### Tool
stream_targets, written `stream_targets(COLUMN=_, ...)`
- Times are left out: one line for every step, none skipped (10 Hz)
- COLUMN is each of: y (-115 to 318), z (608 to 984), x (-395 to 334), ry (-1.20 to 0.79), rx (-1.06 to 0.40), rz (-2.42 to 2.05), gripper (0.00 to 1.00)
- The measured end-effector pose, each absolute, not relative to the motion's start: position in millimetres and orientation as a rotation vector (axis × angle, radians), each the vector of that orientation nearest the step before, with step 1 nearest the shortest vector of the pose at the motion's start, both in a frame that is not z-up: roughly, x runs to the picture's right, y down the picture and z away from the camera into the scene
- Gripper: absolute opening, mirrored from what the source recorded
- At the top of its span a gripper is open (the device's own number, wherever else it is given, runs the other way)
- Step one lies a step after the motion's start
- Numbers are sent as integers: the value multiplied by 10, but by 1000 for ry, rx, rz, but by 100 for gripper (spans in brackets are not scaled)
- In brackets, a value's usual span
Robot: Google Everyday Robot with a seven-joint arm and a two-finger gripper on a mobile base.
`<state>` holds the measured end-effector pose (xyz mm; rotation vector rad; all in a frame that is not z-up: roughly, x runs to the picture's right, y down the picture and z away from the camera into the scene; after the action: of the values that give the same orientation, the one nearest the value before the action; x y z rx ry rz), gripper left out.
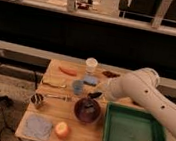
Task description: Wipe purple bowl with brush
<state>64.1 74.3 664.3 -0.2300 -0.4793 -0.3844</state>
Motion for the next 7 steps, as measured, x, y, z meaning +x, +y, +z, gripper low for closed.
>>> stream_targets(y=745, z=6643, x=587, ry=-486, rx=-231, rz=-391, gripper=0)
stream_targets(y=752, z=6645, x=558, ry=-490, rx=-232, rz=-394, gripper=0)
stream_targets(y=758, z=6646, x=522, ry=-496, rx=-234, rz=-398, gripper=0)
stream_targets(y=759, z=6644, x=496, ry=-500, rx=-235, rz=-401, gripper=0)
stream_targets(y=769, z=6632, x=431, ry=-511, rx=-241, rz=-412, gripper=0)
stream_targets(y=770, z=6629, x=422, ry=-514, rx=-242, rz=-413, gripper=0)
stream_targets(y=827, z=6535, x=407, ry=-521, rx=-257, rz=-420, gripper=0)
